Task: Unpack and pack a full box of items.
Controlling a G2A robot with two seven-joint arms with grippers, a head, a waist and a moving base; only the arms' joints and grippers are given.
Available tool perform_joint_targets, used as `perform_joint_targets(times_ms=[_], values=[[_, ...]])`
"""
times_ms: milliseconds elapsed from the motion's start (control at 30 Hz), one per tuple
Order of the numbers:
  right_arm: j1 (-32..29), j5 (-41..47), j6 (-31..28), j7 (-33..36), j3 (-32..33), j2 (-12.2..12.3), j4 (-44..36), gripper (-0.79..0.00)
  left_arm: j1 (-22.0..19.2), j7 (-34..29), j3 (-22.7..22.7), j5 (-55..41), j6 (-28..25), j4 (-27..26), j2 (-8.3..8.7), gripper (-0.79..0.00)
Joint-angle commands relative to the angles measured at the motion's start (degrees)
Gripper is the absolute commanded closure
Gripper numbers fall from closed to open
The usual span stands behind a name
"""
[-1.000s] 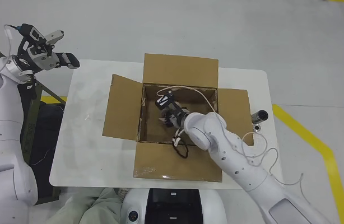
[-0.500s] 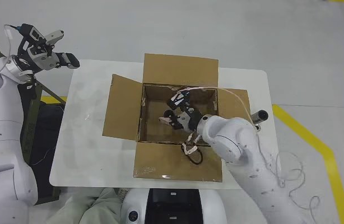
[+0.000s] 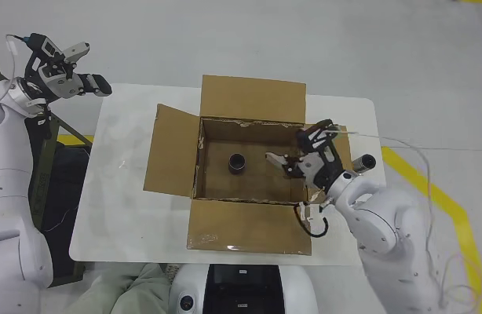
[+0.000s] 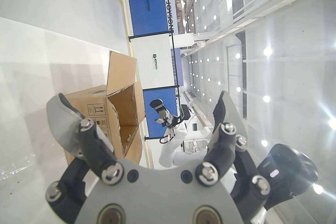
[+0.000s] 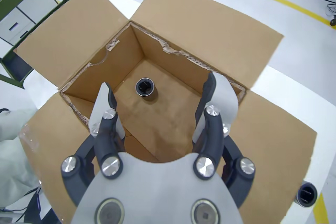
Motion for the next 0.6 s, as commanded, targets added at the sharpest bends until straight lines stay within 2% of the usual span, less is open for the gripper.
perform_joint_targets(times_ms=[0,300,567], values=[[-1.5,0.1,-0.6,-0.7,2.9,0.3,-0.7,-0.653,0.0,0.0,0.0,0.0,0.0,0.0,0.00,-0.785],[-8.9,-1.7,0.8,-6.4,13.9,1.4,-0.9,-0.677,0.0,0.0,0.0,0.0,0.0,0.0,0.00,-0.785],[-14.6,0.7,2.5,-9.9,23.1,1.9,0.6,-0.686,0.0,0.0,0.0,0.0,0.0,0.0,0.00,-0.785]])
